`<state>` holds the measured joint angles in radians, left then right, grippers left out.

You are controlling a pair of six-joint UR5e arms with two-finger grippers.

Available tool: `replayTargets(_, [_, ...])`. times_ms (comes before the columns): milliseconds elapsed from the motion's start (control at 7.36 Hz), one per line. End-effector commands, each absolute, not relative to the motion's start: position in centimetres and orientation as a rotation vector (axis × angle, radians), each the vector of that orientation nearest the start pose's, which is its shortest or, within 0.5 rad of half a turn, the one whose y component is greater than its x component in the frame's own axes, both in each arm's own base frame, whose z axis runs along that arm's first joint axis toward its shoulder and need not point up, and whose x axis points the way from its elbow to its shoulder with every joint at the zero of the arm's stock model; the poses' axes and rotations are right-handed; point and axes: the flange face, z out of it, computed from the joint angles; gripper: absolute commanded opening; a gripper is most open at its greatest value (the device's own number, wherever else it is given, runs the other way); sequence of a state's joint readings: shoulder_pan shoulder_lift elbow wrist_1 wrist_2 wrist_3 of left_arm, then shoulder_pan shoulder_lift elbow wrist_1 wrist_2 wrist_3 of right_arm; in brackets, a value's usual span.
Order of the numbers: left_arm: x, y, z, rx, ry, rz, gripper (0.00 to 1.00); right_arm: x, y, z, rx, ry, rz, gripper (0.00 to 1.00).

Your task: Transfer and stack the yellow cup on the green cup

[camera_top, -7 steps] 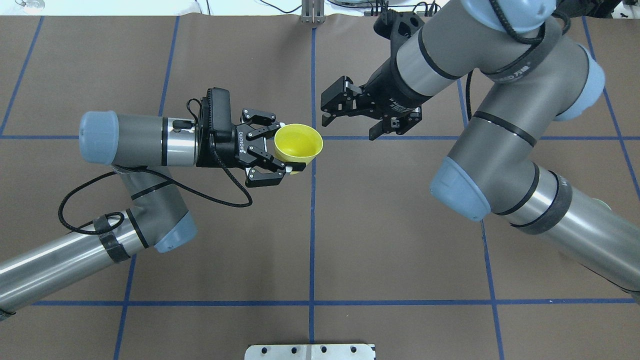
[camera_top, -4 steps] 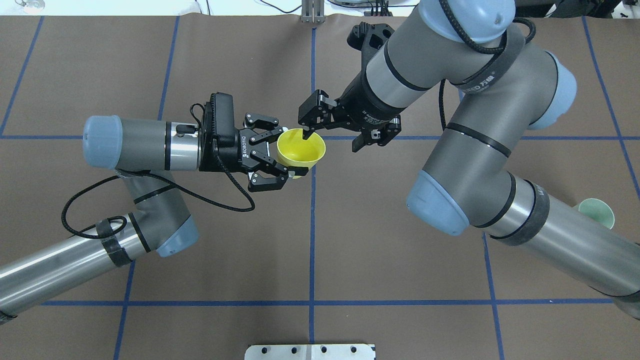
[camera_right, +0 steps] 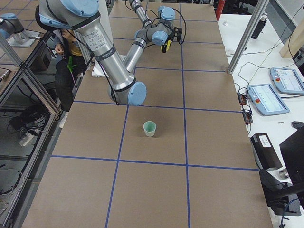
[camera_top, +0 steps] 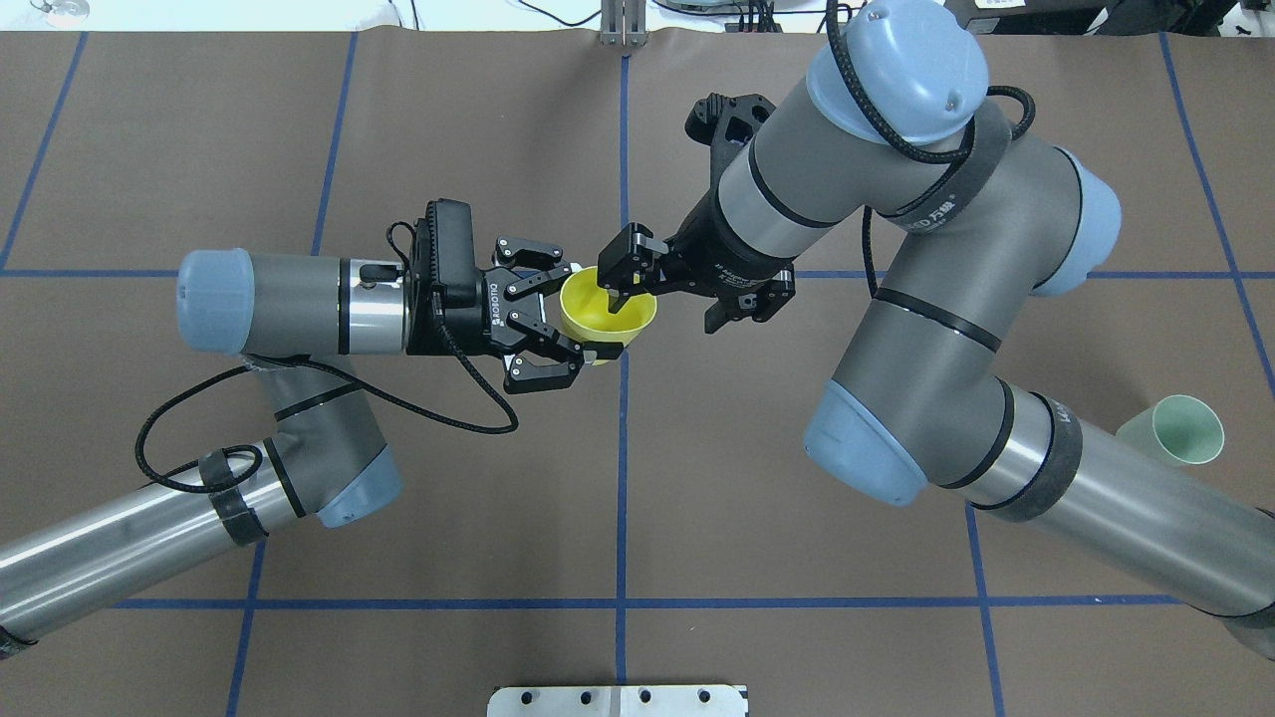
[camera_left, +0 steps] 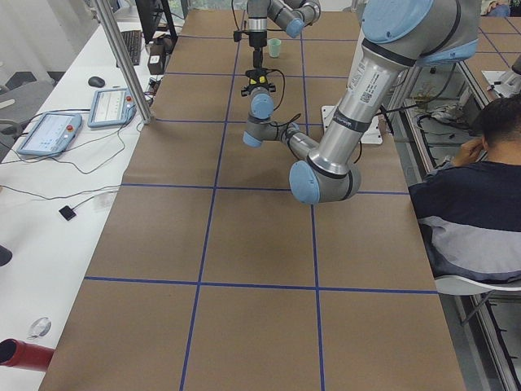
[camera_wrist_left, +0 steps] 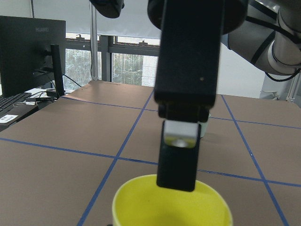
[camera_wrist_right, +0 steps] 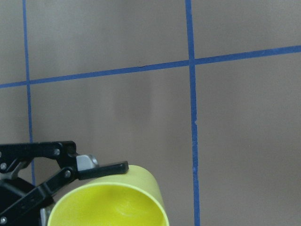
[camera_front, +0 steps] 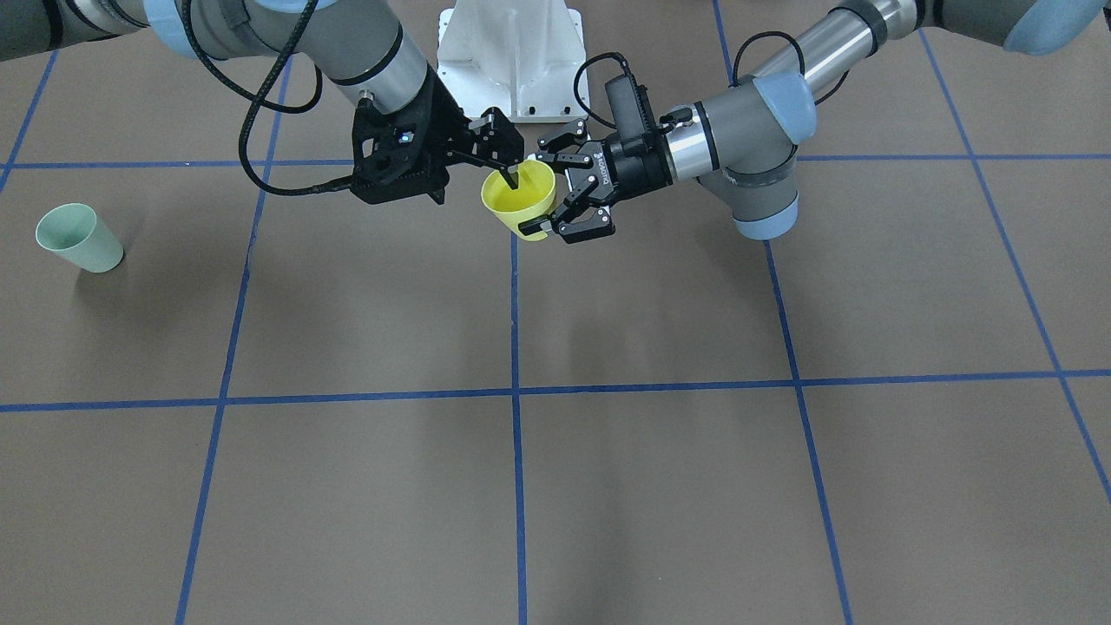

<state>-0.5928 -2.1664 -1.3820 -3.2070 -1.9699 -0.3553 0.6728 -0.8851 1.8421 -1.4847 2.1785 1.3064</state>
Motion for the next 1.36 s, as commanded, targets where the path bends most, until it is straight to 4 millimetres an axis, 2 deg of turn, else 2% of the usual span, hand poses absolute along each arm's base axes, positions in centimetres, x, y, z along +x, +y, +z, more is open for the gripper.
replayTargets(0, [47.4, -43.2, 22.7, 1.481, 1.495, 0.791, 0.11, -44.2, -43.8, 13.1, -0.035, -1.132, 0.038, 1.00])
replayTargets(543, [47.1, -42.9, 22.4, 1.512, 1.513, 0.789, 0.13, -44.9, -43.3, 13.2, -0.012, -1.122, 0.036, 0.99])
replayTargets(679, [47.2, -42.7, 22.4, 1.514, 1.518, 0.790, 0.13, -44.9, -43.3, 12.9, -0.010, -1.126, 0.035, 0.88])
replayTargets(815, [47.3, -42.6, 22.4, 1.512, 1.521, 0.792, 0.13, -44.8, -43.4, 12.8, 0.001, -1.126, 0.040, 0.28])
replayTargets(951, [47.4, -42.5, 22.4, 1.511, 1.522, 0.793, 0.14, -44.6, -43.4, 11.9, 0.014, -1.136, 0.038, 0.00])
replayTargets(1086, [47.7, -42.1, 22.2, 1.511, 1.531, 0.799, 0.23, -44.6, -43.4, 11.5, 0.018, -1.141, 0.037, 0.00])
replayTargets(1222, [48.1, -41.6, 21.8, 1.510, 1.543, 0.803, 0.41, -44.6, -43.4, 11.6, 0.018, -1.140, 0.037, 0.00])
